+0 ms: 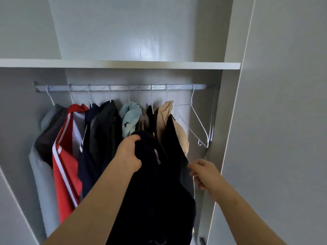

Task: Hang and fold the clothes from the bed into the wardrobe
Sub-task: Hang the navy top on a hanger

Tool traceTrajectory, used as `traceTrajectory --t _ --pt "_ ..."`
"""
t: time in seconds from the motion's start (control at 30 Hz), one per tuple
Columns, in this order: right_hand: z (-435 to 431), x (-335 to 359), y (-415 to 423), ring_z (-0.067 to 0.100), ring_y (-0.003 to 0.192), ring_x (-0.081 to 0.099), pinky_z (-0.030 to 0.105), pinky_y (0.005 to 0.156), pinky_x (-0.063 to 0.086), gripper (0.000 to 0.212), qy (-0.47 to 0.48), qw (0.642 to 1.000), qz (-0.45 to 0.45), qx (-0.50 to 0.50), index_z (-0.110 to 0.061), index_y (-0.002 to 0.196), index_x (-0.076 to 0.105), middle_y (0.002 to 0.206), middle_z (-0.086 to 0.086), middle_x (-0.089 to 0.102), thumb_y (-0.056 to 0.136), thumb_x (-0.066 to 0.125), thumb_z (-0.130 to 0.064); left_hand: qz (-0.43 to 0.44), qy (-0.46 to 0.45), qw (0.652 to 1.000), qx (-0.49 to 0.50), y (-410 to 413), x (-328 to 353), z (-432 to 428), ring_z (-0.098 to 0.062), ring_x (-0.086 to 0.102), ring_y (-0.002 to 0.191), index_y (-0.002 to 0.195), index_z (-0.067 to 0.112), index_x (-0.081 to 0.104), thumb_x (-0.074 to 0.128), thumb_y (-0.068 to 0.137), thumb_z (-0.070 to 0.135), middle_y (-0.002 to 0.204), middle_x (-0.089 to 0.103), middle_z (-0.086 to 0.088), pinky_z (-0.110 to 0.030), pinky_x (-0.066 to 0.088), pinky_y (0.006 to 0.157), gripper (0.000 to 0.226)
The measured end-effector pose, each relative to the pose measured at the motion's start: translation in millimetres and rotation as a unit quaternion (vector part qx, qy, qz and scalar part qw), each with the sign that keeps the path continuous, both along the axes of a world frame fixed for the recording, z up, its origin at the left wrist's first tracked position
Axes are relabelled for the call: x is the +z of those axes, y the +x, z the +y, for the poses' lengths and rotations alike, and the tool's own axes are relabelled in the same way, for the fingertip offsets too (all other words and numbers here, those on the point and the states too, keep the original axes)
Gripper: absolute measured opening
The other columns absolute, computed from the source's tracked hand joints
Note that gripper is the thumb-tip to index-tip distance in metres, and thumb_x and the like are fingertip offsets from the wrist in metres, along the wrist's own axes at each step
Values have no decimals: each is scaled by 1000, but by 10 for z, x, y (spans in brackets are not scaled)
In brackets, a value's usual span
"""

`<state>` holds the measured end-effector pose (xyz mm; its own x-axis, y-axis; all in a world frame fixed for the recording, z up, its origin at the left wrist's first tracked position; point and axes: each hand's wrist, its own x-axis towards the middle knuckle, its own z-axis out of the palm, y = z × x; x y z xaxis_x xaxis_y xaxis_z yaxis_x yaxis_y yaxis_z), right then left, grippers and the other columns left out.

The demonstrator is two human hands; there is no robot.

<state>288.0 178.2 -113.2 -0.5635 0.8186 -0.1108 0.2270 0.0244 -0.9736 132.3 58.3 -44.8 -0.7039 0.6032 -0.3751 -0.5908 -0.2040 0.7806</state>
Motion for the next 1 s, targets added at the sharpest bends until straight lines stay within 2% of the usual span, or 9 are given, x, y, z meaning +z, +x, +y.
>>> traceTrajectory --t 0.13,0.23,0.33,0.47,0.63,0.77,0.83,0.9,1.0 --pt "678 73 -302 9 55 48 19 50 36 22 137 990 -16 -30 -21 66 53 65 -5 56 87 54 -15 10 16 999 28 -162 22 510 -34 60 83 115 3 58 50 91 12 101 63 -20 -39 50 59 27" --pt "1149 161 -511 1 61 48 9 47 34 17 206 978 -24 -34 -21 71 55 68 -11 54 87 52 -14 20 11 999 41 -285 46 811 -30 57 74 118 3 55 45 94 13 89 60 -17 -38 48 59 28" --pt "1500 238 -685 11 73 54 16 54 35 12 239 968 -37 -61 -21 82 59 72 -14 55 87 49 -17 22 10 998 54 -442 47 979 -28 56 73 123 5 54 44 95 14 86 59 -15 -36 46 57 31" --pt "1853 268 -972 30 111 51 32 86 41 27 276 952 -106 -75 -19 112 60 113 8 62 87 51 -20 -2 12 997 77 -593 -34 1170 -28 56 72 123 5 55 44 94 14 85 59 -15 -37 46 58 32" --pt "2167 241 -1216 39 127 36 43 104 31 61 310 938 -123 -98 -15 144 29 145 16 36 87 48 -9 -25 -5 996 90 -737 -104 1296 -28 56 70 110 5 60 48 92 16 83 60 -14 -38 45 56 24" --pt "2280 209 -1269 42 120 44 52 95 44 69 228 965 -109 -74 -20 147 17 145 17 32 88 50 -12 -45 -10 995 85 -833 -117 1364 -28 55 68 93 3 59 47 92 15 79 59 -14 -39 44 56 17" --pt "2307 180 -1267 42 113 51 43 87 48 67 181 975 -114 -66 -19 147 16 140 19 39 89 49 -14 -58 -8 995 78 -849 -122 1413 -28 55 68 89 4 59 47 91 15 80 59 -15 -39 45 56 16" --pt "2351 152 -1281 38 110 54 30 78 41 52 172 974 -134 -66 -9 140 31 131 21 50 90 45 -11 -69 -1 995 70 -851 -125 1448 -29 55 68 91 4 59 47 91 14 80 59 -15 -39 47 54 15" --pt "2372 193 -1334 35 102 55 28 73 35 25 166 976 -95 -99 0 112 54 116 22 58 92 41 -7 -70 2 996 60 -855 -104 1461 -27 55 65 89 6 58 47 92 14 77 59 -14 -34 50 47 14"
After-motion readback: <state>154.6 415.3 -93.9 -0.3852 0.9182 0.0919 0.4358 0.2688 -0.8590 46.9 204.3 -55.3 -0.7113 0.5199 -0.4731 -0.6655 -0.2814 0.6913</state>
